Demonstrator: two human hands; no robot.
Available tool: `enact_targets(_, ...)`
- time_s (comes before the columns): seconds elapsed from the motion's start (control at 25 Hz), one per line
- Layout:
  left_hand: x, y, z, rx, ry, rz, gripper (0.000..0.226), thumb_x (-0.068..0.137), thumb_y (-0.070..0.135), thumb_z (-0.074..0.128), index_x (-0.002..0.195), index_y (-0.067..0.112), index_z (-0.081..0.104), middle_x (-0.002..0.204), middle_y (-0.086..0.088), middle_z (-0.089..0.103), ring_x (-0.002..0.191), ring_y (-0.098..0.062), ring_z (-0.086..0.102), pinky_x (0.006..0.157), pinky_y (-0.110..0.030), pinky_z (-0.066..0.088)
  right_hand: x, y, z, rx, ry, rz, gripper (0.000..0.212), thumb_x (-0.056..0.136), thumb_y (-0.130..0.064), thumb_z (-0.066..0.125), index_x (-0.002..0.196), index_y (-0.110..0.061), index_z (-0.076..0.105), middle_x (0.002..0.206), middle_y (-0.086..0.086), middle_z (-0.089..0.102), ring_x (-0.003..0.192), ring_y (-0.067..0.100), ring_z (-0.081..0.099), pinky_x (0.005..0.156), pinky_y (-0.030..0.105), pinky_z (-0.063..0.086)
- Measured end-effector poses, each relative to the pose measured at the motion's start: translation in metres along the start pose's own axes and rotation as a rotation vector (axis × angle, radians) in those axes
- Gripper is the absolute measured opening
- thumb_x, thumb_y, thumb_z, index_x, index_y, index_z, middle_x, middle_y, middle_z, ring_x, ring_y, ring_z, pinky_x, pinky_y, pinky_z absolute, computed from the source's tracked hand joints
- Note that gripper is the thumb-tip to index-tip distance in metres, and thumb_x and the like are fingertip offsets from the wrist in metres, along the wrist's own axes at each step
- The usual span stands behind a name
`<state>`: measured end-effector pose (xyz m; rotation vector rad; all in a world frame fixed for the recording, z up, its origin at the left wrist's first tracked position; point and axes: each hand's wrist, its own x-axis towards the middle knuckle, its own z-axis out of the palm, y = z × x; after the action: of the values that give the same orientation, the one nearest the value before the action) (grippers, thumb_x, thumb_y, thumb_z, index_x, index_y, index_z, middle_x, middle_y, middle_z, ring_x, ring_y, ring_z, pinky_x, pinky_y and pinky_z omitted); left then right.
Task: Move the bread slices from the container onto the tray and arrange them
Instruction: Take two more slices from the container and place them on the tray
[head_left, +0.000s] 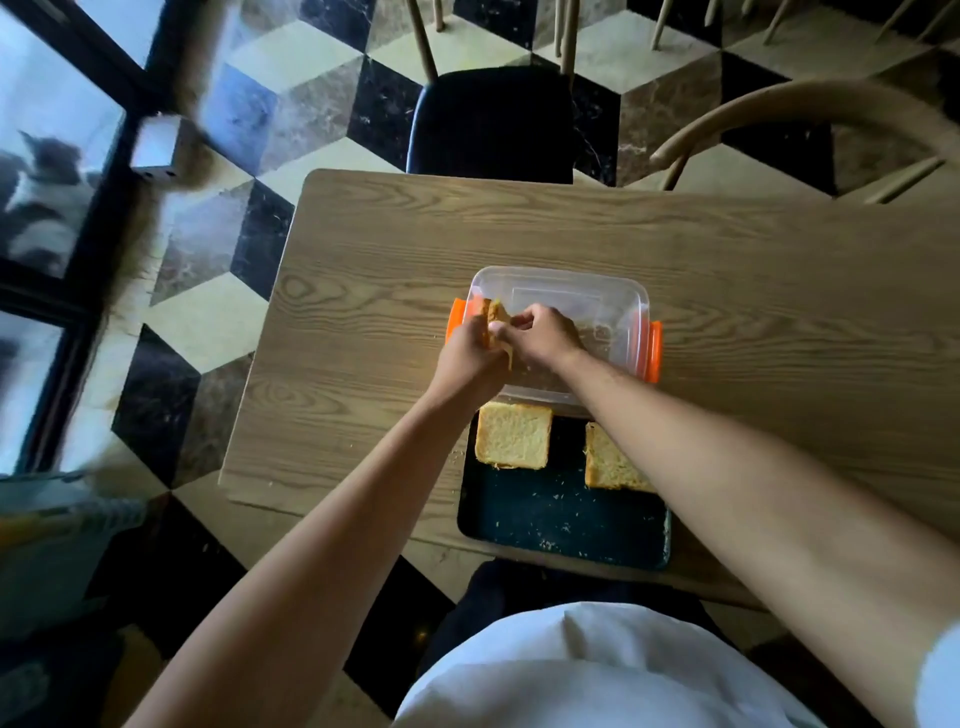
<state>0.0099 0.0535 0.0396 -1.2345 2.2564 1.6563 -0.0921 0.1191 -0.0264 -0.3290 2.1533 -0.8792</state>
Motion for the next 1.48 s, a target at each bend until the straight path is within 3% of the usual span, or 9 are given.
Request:
enact_targets(0.12,-0.006,0.01,0.006,-0.038,0.003,0.005,0.019,0.072,0.014,0.055,0.084,0.025,0.063,0.079,0.006,0.069,0.069,-0.002,0.066,0.069,-0.024,0.055,0.011,0.007,0.009,-0.023,-0.043,0.022,0.054,0.077,-0.052,0.073,0.113,-0.013,0.063,0.113,0.009,0.072,0.103,0.028,0.067,0.087,0.037,0.053)
enact_targets(0.28,0.0,0.009,0.015,0.056,0.038,-0.02,0.038,0.075,0.017,0.051,0.11,0.015,0.065,0.091,0.001,0.071,0.083,-0.018,0.068,0.068,-0.029,0.053,0.015,0.014,0.01,0.011,-0.068,0.033,0.051,0.078,-0.047,0.074,0.115,-0.013,0.065,0.111,0.008,0.072,0.101,0.026,0.067,0.08,0.031,0.048)
enact_targets(0.44,0.011,0.003,0.025,0.671,-0.054,0.127,0.03,0.087,0.01,0.05,0.117,0.003,0.054,0.11,-0.019,0.06,0.1,-0.036,0.06,0.076,-0.038,0.046,0.015,0.02,0.002,0.103,-0.067,0.036,0.045,0.078,-0.045,0.067,0.11,-0.013,0.066,0.106,0.009,0.075,0.094,0.026,0.069,0.085,0.039,0.055)
enact_targets(0.64,0.015,0.006,0.038,1.07,-0.033,0.262,0.052,0.085,0.014,0.066,0.128,-0.005,0.046,0.141,-0.032,0.042,0.131,-0.044,0.04,0.105,-0.042,0.035,0.014,0.031,-0.009,0.196,-0.032,0.132,0.035,0.083,-0.031,0.066,0.11,-0.009,0.064,0.098,0.009,0.07,0.081,0.027,0.067,0.056,0.033,0.055)
enact_targets(0.72,0.02,0.004,0.04,1.081,0.003,0.226,0.061,0.082,0.016,0.071,0.132,-0.004,0.043,0.146,-0.035,0.033,0.134,-0.045,0.036,0.105,-0.043,0.037,0.015,0.037,-0.008,0.287,-0.033,0.2,0.035,0.083,-0.028,0.066,0.113,-0.01,0.062,0.104,0.014,0.071,0.077,0.03,0.069,0.062,0.048,0.063)
enact_targets(0.88,0.038,-0.004,0.04,1.164,0.03,0.34,0.054,0.077,0.009,0.075,0.125,0.0,0.052,0.13,-0.027,0.045,0.126,-0.045,0.044,0.098,-0.047,0.048,0.016,0.044,-0.01,0.283,-0.052,0.201,0.031,0.089,-0.026,0.063,0.116,-0.01,0.063,0.105,0.011,0.073,0.077,0.032,0.073,0.065,0.044,0.064)
enact_targets(1.04,0.047,-0.006,0.045,1.199,0.024,0.385,0.057,0.073,0.004,0.074,0.125,0.005,0.049,0.125,-0.022,0.045,0.102,-0.037,0.054,0.073,-0.043,0.05,0.021,0.048,-0.01,0.225,-0.053,0.194,0.025,0.092,-0.025,0.064,0.111,-0.01,0.063,0.1,0.011,0.073,0.08,0.031,0.074,0.07,0.05,0.063)
enact_targets(1.2,0.053,-0.013,0.053,1.011,0.087,0.27,0.079,0.07,-0.012,0.067,0.138,0.009,0.034,0.126,-0.025,0.039,0.079,-0.034,0.052,0.054,-0.043,0.049,0.027,0.054,-0.007,0.113,-0.013,0.177,0.022,0.085,-0.02,0.069,0.104,-0.011,0.063,0.096,0.013,0.072,0.079,0.033,0.072,0.074,0.05,0.062)
enact_targets(1.48,0.051,-0.007,0.048,0.797,0.148,0.294,0.04,0.075,-0.012,0.057,0.111,0.004,0.05,0.103,-0.022,0.061,0.078,-0.032,0.054,0.059,-0.039,0.042,0.005,0.04,-0.019,-0.024,0.094,0.074,0.021,0.083,-0.018,0.068,0.101,-0.01,0.062,0.095,0.006,0.067,0.082,0.027,0.065,0.071,0.034,0.052)
